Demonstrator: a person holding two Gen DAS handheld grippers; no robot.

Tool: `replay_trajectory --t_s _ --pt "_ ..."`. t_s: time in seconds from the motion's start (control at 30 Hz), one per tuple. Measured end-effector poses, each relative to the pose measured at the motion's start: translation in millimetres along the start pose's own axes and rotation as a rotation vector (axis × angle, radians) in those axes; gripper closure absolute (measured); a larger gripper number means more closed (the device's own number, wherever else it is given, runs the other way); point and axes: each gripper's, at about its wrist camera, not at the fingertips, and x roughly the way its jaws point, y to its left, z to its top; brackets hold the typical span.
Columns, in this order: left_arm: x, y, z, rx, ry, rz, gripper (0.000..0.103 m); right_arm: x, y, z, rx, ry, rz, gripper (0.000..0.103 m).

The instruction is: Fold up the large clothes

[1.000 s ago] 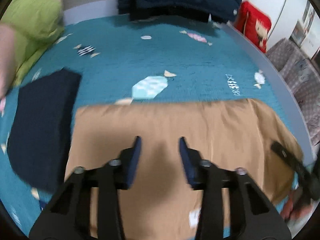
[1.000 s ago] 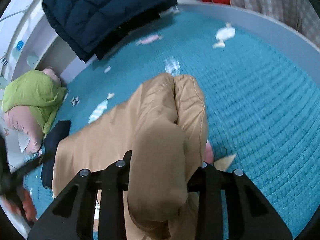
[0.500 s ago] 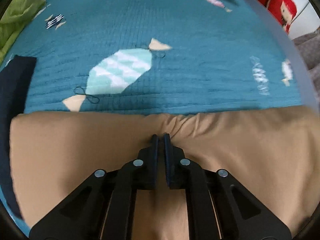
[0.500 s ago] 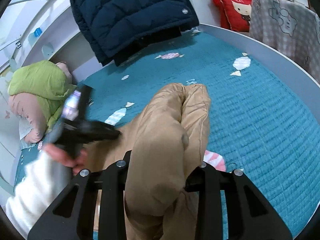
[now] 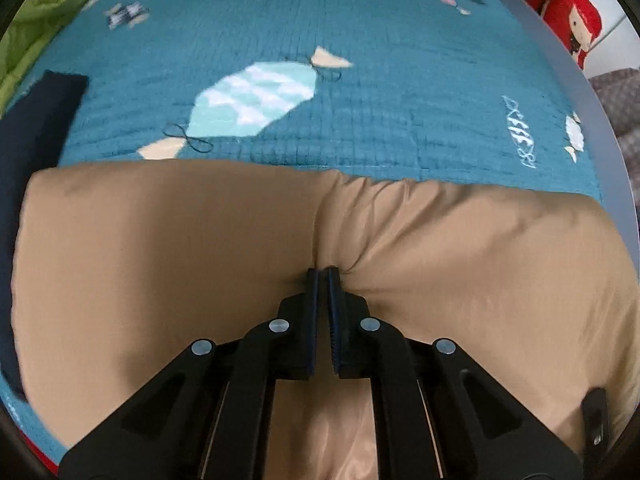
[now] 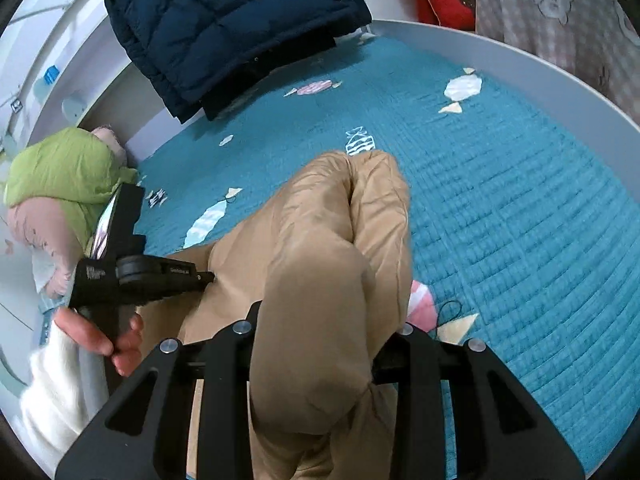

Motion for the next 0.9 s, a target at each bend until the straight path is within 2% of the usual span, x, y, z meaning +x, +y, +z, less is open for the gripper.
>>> replay_trajectory --t_s 0.03,0.17,0.3,0.33,0.4,0.5,0.53,0.6,0.67,0.8,0.9 --pt "-7.7 -4.3 -5.4 0.023 0.015 0.000 0.100 -1.0 1.3 -0.7 -0.012 0.000 -0.006 0.074" --pt "-17.6 -6.2 -33.7 0.038 0.049 0.004 0.100 0.0 0.1 -1.5 -0.004 0.008 -0.005 0.074" --pt "-4.6 -8.1 -55.2 0.082 -0.052 0.064 0.100 4.2 0.5 -3.0 -0.005 0.021 -0.001 0.074" --pt "-6.1 -10.2 -57.0 0.090 -0.056 0.077 0.100 4.6 1.7 -3.4 -0.012 0.024 -0.010 0.074" --pt "-17.8 -15.4 -62.9 0.103 -0.024 0.095 0.100 2.9 3.6 -3.6 -0.024 0.025 -0.014 0.074" --pt "-25.2 -10.9 -84.0 0.105 0.032 0.072 0.100 1.1 4.6 -4.3 -0.025 0.025 -0.006 0.074" --pt "-24.2 -6.4 -90.8 0.086 0.042 0.075 0.100 1.0 5.1 -5.0 -0.025 0.026 -0.003 0.074" --pt "-17.5 4.3 -112.7 0.028 0.048 0.034 0.100 1.4 5.7 -6.9 -0.024 0.029 0.000 0.074" --pt "-12.1 9.4 -133.0 0.003 0.102 0.009 0.102 2.5 6.5 -8.3 -0.032 0.038 -0.011 0.074" --pt "-15.4 4.0 -153.1 0.048 0.048 0.051 0.102 3.5 7.0 -8.4 -0.052 0.060 -0.017 0.074" --pt "-1.3 4.6 -146.2 0.041 0.016 0.058 0.102 7.0 3.8 -9.3 -0.033 0.072 -0.012 0.074"
